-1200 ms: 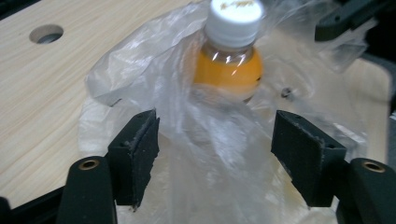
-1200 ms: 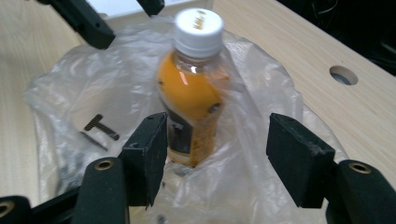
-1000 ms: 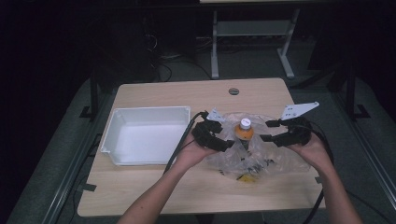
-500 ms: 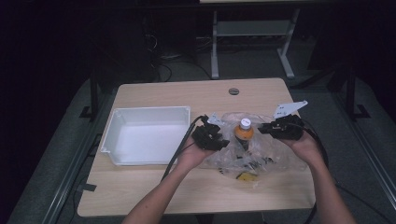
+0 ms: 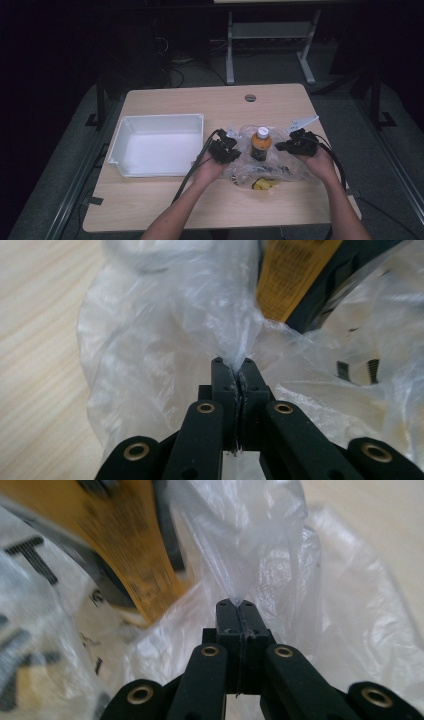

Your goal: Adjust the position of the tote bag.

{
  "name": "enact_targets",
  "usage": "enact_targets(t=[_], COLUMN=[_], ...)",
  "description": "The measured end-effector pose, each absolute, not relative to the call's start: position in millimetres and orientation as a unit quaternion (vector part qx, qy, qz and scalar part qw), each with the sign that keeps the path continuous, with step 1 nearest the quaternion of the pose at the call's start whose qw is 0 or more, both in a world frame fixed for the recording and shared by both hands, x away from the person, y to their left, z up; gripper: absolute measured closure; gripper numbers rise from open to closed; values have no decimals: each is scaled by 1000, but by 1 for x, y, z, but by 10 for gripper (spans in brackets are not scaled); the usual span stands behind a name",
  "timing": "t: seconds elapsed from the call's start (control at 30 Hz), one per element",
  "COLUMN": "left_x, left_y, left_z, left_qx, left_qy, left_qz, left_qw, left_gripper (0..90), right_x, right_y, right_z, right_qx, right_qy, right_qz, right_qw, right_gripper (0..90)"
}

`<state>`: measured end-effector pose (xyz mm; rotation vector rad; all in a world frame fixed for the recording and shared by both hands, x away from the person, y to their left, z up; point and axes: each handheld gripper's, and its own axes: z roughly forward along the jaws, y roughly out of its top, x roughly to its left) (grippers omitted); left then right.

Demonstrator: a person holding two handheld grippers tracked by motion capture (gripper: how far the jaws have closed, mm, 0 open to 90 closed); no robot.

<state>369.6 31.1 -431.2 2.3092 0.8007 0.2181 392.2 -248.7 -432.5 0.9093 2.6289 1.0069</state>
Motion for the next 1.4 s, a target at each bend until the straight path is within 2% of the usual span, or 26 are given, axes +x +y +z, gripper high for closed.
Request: enact_targets(t=[0.33,0.67,0.7,0.77,0.83,0.87,0.9,1.17,1.2,1.23,1.27,1.4], left_x=[366,364,364,363,363,363,363,362,362,362,362,361], left_y=[26,29,29,30,33,33,32,33,33,34,34,33], left_z=[-451,-458,-457,-456,-454,-454,-454,-454,-453,-453,-452,-453], left_qx=[893,895,894,892,894,894,890,893,893,895,894,892], left_qy=[309,307,307,310,305,305,311,305,302,298,300,303], left_qz=[89,88,89,87,88,88,88,92,93,93,92,93], left_qw=[315,311,313,317,315,315,321,318,320,317,320,323], left_gripper=[887,885,882,859,844,842,838,830,830,830,830,830], right_x=[393,391,390,388,380,380,374,339,329,329,319,306], right_y=[-248,-251,-252,-252,-257,-257,-261,-261,-258,-258,-252,-237], right_z=[-457,-463,-460,-457,-445,-445,-437,-407,-402,-402,-399,-398], right_qx=[324,334,333,338,333,333,330,273,247,247,219,182], right_qy=[888,882,881,876,868,868,864,861,863,863,866,871], right_qz=[321,329,332,339,359,359,370,417,432,432,446,454], right_qw=[58,52,61,60,78,78,89,102,87,87,61,37], right_gripper=[896,888,825,796,718,718,668,572,526,526,496,450])
